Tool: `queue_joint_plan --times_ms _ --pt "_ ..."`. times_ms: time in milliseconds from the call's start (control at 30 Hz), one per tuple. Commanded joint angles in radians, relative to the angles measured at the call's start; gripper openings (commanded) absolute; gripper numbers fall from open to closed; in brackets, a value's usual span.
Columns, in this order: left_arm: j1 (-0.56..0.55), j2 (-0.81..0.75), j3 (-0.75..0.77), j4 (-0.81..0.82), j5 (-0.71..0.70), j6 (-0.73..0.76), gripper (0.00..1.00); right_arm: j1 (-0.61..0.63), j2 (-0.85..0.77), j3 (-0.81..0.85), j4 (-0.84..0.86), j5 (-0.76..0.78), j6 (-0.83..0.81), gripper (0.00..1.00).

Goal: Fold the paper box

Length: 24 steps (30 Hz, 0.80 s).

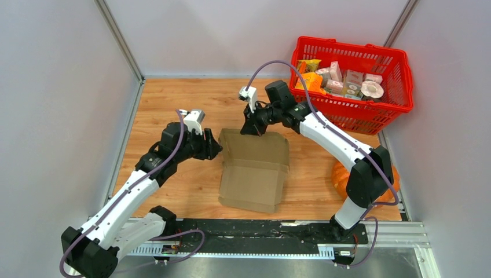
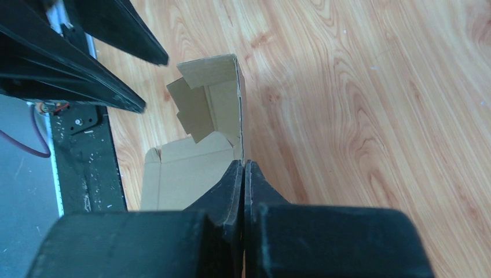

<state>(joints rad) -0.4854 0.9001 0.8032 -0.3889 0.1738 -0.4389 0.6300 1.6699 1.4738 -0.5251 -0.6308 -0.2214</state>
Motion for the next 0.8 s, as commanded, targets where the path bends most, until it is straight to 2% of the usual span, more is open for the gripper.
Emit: queue_joint_plan --times_ms 0,167,433,600,767 --pt "-0.016 -0.007 -0.015 -0.002 -0.025 0.014 0.57 -0.019 0.005 0.079 0.019 -0.115 0.019 0.00" --pt "-0.021 0.084 0.014 -0.030 -0.091 0.023 0.55 -0.024 -0.002 0.089 -0.019 -0.165 -0.024 0.00" --pt "-0.021 0.118 0.125 -0.148 -0.244 0.157 0.26 -0.026 -0.002 0.103 -0.153 -0.222 -0.203 0.00" --pt "-0.021 0.166 0.148 -0.143 -0.212 0.212 0.13 -0.027 -0.001 0.069 -0.104 -0.300 -0.228 0.00" --pt "-0.021 0.201 0.154 -0.136 -0.178 0.224 0.09 -0.027 -0.001 0.068 -0.089 -0.297 -0.230 0.00"
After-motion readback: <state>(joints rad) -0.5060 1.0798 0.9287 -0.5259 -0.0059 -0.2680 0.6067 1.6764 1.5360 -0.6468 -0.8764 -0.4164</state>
